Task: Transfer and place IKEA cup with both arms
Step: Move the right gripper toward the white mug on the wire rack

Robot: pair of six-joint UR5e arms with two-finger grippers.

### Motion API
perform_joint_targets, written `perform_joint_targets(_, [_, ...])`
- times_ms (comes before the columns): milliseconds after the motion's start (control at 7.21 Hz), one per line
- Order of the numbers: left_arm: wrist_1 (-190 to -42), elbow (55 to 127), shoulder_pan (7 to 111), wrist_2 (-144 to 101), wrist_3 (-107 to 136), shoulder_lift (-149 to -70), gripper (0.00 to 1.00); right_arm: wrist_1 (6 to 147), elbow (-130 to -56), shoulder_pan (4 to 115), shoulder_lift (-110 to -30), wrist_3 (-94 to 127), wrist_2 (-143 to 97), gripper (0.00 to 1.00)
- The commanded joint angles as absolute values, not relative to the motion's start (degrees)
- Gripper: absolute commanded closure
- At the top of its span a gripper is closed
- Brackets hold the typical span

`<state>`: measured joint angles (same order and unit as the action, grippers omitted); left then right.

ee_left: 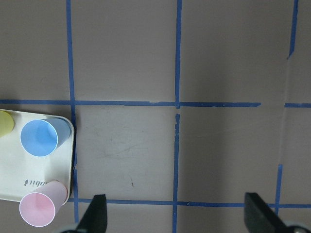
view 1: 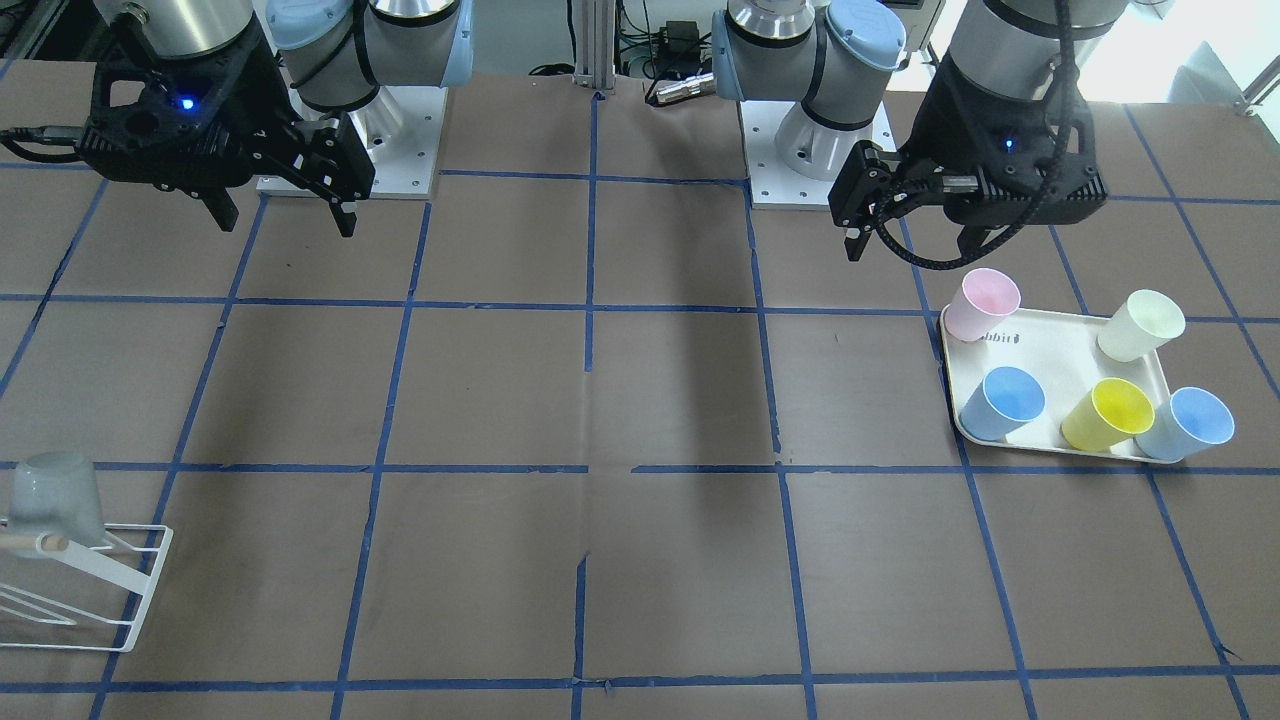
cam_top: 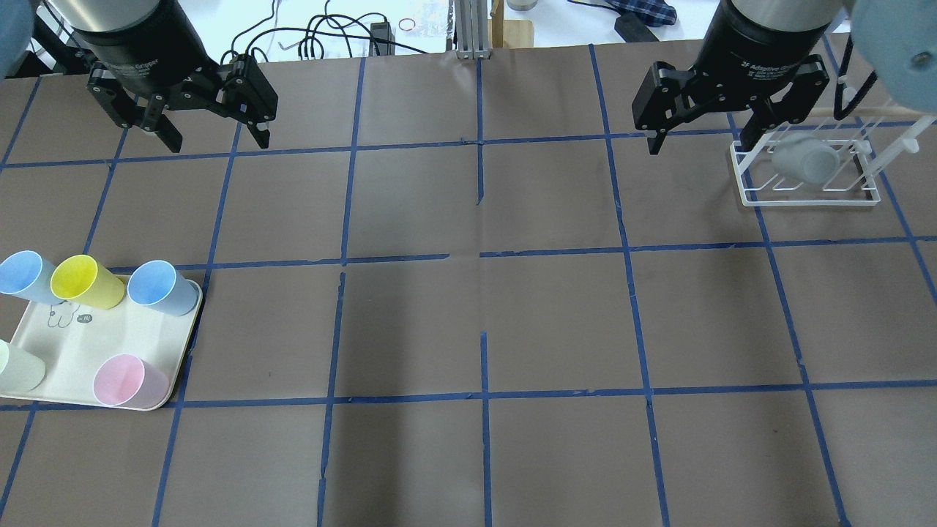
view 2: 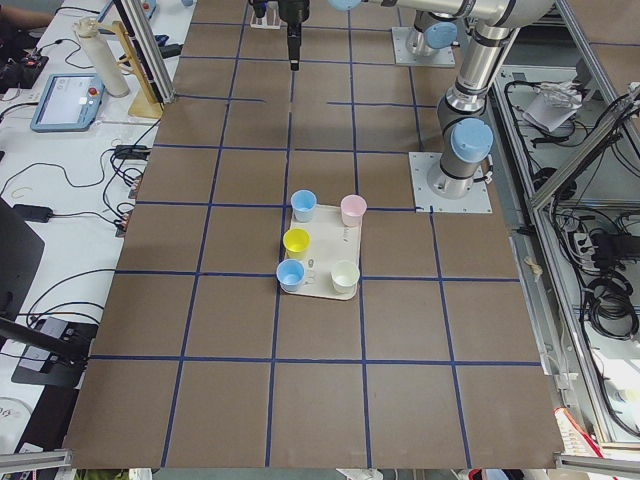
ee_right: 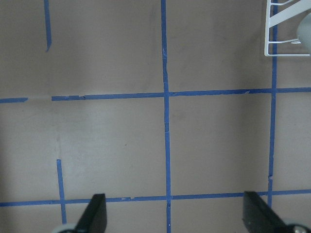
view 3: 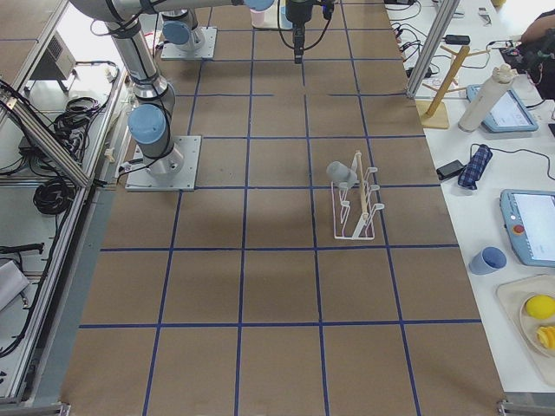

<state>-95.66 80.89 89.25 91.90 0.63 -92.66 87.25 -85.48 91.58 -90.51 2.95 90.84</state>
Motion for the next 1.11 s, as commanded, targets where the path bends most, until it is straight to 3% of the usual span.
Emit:
perform_joint_targets(0, [-95.54, 80.86, 89.21, 91.85, 0.62, -92.64, 0.00, 87.80, -85.43, 91.58, -90.61, 2.99, 90.79, 0.00])
perform_joint_targets(971, [-95.54, 81.82, 89.30, 91.76, 0.70, -91.94, 0.00, 87.54, -85.34, 91.67, -91.32, 2.99, 90.44, 0.00])
